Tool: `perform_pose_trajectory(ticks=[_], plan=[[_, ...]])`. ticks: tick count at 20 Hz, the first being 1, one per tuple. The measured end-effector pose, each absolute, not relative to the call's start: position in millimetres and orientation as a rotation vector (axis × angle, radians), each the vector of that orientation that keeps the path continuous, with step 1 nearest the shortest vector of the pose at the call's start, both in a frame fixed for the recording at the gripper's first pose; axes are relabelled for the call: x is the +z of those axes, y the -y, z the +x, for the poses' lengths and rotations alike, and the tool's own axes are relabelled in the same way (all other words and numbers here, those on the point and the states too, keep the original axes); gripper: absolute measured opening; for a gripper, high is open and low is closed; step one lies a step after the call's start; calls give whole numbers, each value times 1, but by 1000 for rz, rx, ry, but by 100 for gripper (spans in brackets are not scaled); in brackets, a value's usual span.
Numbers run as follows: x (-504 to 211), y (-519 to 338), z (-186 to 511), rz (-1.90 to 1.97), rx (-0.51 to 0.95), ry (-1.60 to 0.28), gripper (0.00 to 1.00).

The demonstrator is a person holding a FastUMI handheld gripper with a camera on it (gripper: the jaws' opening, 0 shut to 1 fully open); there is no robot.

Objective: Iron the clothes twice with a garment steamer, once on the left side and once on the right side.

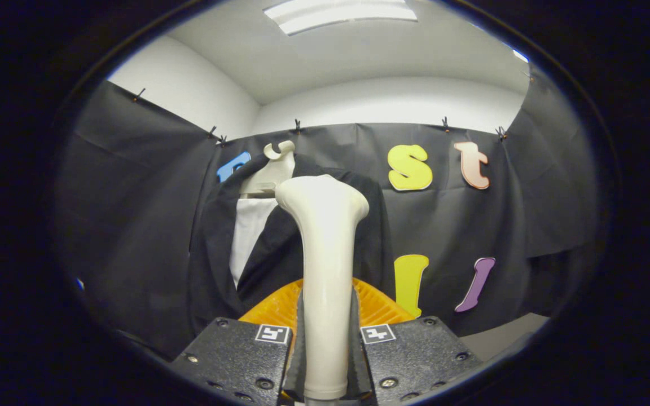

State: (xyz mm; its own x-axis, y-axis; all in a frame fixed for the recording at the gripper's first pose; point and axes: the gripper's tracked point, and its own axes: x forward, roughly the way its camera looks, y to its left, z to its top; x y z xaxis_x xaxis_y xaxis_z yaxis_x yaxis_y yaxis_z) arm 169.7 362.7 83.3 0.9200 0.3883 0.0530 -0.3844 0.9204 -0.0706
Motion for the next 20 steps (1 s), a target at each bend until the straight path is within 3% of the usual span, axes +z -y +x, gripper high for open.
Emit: perform_pose_trajectory(ticks=[20], plan=[[-55,-343,123,-149,420,-198,33]])
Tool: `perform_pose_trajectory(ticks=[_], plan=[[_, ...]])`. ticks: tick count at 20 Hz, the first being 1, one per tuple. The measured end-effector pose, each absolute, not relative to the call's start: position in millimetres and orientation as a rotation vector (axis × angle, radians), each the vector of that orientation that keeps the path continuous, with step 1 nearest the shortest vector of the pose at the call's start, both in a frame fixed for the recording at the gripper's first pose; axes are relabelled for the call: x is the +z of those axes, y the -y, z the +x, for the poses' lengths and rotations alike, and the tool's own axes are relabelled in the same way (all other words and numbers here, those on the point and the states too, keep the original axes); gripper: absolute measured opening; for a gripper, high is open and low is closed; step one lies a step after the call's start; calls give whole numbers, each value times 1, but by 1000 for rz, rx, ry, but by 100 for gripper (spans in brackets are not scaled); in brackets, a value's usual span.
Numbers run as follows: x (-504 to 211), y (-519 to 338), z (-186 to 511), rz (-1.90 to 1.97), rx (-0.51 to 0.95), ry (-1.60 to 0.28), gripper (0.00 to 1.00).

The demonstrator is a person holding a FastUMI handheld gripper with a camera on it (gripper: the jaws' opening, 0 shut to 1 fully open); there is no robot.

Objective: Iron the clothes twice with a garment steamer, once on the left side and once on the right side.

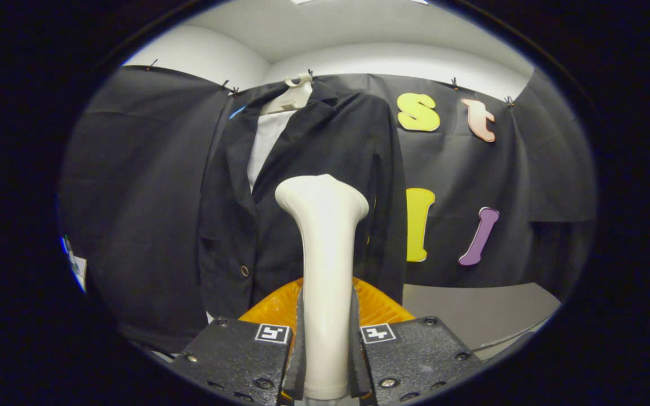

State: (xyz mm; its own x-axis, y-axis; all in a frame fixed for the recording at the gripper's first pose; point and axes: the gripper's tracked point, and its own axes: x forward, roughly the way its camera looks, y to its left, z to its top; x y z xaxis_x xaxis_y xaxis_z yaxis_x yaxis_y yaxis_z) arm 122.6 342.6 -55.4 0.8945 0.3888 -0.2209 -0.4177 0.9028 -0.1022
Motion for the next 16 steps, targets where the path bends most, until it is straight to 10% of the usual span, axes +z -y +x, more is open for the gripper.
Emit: perform_pose_trajectory(ticks=[16], plan=[[-137,-337,86,-211,445,-358,33]])
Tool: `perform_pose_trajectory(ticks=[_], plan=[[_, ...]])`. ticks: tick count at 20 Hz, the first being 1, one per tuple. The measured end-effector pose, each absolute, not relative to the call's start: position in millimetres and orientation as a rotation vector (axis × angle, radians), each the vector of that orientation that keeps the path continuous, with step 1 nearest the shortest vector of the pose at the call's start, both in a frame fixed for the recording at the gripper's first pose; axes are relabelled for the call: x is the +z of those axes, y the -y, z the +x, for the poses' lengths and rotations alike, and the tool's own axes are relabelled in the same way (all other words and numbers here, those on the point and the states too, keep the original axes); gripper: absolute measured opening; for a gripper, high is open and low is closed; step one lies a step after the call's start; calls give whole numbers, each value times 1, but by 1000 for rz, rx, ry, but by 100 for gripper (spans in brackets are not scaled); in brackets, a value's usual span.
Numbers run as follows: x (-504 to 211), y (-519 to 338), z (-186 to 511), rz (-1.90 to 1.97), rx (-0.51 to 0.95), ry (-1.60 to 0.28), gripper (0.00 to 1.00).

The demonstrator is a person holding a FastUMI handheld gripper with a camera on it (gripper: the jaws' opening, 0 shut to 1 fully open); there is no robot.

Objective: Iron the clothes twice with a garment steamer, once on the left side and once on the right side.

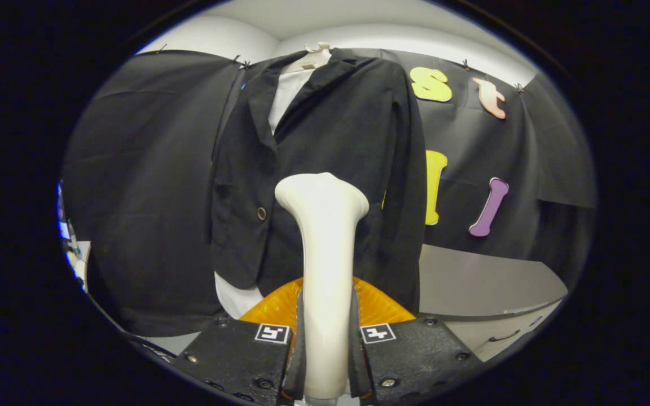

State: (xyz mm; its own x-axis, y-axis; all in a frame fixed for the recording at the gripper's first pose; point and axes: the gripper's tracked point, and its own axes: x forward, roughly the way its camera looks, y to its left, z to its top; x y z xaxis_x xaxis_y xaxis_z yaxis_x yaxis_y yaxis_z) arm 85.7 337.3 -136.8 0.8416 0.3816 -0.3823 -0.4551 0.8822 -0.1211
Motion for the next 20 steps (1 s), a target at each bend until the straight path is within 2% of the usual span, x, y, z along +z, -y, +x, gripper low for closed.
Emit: perform_pose_trajectory(ticks=[20], plan=[[-266,-314,46,-306,449,-628,33]])
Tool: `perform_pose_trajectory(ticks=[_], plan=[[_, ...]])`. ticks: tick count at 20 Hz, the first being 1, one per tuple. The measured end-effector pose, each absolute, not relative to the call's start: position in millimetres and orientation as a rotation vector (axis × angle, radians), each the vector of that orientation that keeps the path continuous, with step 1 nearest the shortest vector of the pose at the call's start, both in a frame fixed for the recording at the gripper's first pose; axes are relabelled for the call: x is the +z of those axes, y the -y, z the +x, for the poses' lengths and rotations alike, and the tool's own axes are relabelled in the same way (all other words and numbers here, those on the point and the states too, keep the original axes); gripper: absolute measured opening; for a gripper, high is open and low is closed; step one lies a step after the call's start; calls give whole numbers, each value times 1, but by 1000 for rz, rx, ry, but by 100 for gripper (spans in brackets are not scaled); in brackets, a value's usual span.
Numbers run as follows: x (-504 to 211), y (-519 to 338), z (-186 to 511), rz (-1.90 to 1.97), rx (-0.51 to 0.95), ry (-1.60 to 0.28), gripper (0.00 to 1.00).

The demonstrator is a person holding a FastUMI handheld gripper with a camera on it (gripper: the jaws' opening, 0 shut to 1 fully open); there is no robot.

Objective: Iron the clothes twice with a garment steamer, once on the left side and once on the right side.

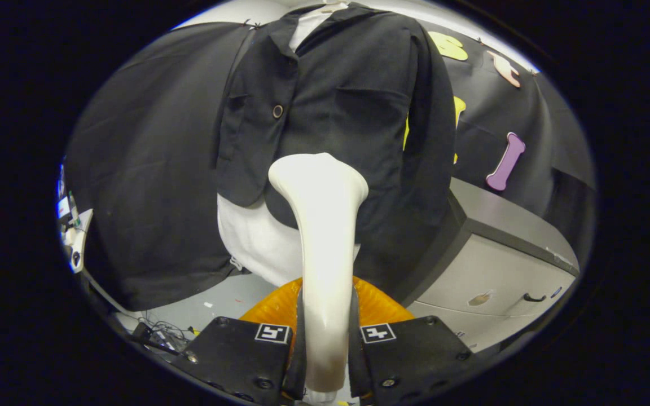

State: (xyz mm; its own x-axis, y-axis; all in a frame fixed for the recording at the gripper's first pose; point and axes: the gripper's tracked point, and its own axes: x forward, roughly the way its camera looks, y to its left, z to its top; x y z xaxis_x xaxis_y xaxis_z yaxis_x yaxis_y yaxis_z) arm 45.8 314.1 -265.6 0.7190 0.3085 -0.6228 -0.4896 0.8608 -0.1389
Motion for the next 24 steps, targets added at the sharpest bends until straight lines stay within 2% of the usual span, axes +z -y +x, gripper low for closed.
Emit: perform_pose_trajectory(ticks=[7,10,14,24], plan=[[-307,-305,33,-346,419,-696,33],[-301,-309,26,-342,401,-696,33],[-236,-337,28,-280,389,-569,33],[3,-433,28,-128,340,-64,33]])
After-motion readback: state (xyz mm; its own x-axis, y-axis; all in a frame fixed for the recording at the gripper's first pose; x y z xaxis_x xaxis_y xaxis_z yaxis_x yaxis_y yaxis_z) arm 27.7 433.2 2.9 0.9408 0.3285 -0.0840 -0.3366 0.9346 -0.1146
